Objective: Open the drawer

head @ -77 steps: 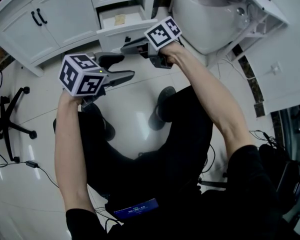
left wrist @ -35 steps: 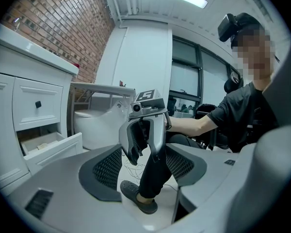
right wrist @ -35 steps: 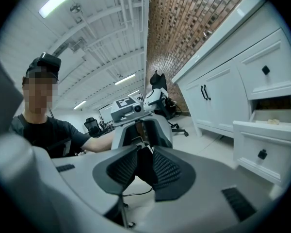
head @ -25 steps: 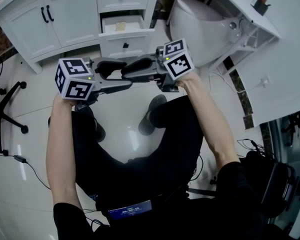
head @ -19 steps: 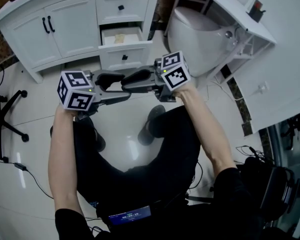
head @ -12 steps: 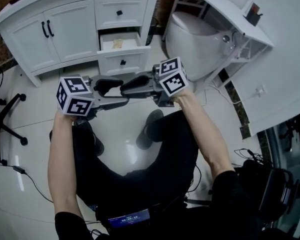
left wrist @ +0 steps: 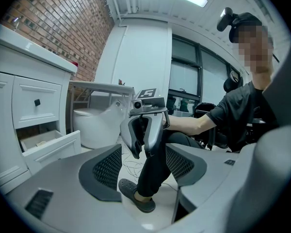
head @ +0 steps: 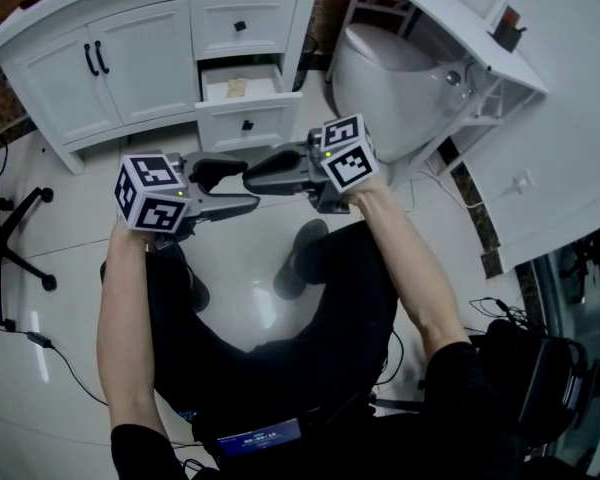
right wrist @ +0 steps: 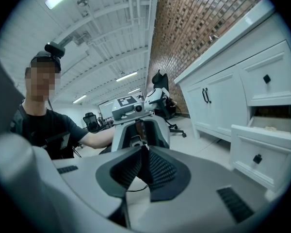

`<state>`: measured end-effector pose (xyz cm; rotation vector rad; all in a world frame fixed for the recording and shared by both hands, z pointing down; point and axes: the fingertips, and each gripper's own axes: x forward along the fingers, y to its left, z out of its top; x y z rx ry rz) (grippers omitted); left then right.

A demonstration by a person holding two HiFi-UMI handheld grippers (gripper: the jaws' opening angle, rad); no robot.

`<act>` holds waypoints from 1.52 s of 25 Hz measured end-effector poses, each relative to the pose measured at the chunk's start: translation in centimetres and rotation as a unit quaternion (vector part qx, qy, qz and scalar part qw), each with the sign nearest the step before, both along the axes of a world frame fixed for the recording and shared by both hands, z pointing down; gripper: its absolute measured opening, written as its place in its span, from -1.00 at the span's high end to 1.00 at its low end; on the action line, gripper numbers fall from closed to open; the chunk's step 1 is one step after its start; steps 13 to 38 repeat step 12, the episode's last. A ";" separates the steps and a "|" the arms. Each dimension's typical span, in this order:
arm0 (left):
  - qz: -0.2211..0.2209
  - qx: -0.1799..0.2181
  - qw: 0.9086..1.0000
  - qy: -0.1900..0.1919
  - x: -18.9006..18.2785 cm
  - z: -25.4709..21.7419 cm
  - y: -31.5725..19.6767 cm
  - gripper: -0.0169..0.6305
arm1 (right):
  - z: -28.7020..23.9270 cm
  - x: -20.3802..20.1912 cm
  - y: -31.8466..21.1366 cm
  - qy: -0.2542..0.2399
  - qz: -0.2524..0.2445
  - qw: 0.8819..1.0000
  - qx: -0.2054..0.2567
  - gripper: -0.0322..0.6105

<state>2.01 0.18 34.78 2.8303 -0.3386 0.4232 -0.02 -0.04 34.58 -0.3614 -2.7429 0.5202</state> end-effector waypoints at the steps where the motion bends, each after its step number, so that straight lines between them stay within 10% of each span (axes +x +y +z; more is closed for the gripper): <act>1: 0.000 0.000 1.000 0.000 0.0 0.0 0.0 0.06 | 0.0 0.0 0.0 0.001 0.000 1.000 0.000 0.70; 38: -0.001 0.001 1.000 -0.002 0.2 0.0 0.1 0.06 | 0.1 0.2 0.1 0.002 0.001 1.000 0.000 0.70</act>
